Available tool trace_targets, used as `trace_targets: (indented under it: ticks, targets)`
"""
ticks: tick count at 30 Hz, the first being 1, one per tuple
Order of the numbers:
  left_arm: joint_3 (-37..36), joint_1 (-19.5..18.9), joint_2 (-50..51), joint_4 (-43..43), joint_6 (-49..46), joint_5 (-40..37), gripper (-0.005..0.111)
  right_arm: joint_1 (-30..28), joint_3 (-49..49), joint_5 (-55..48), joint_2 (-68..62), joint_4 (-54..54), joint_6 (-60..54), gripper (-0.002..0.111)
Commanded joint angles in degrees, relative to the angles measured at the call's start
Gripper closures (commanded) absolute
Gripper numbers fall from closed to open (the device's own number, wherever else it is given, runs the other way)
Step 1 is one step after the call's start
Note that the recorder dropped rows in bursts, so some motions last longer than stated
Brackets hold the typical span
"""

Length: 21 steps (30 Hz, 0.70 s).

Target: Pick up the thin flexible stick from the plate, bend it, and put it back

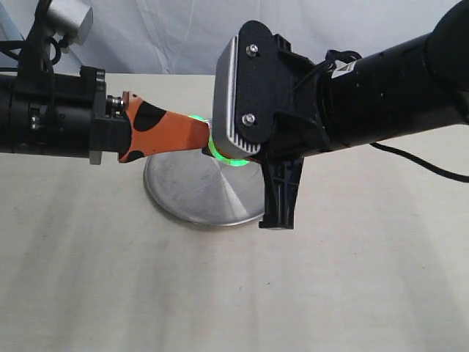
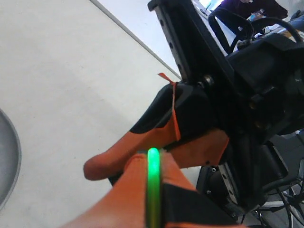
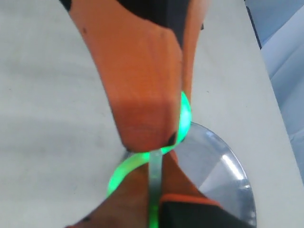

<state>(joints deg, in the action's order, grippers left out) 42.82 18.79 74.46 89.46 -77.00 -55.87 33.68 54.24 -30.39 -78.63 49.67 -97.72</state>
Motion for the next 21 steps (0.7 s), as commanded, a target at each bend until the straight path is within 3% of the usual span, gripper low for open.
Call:
trace_targets:
  ticks: [1, 21]
  targets:
    - [1.3, -0.3, 0.3, 10.5, 0.3, 6.9, 0.107, 1.8, -0.2, -10.8, 0.4, 0.7, -5.7, 0.109]
    - [1.3, -0.3, 0.3, 10.5, 0.0, 8.6, 0.107, 1.8, -0.2, -8.8, 0.4, -4.4, -10.7, 0.109]
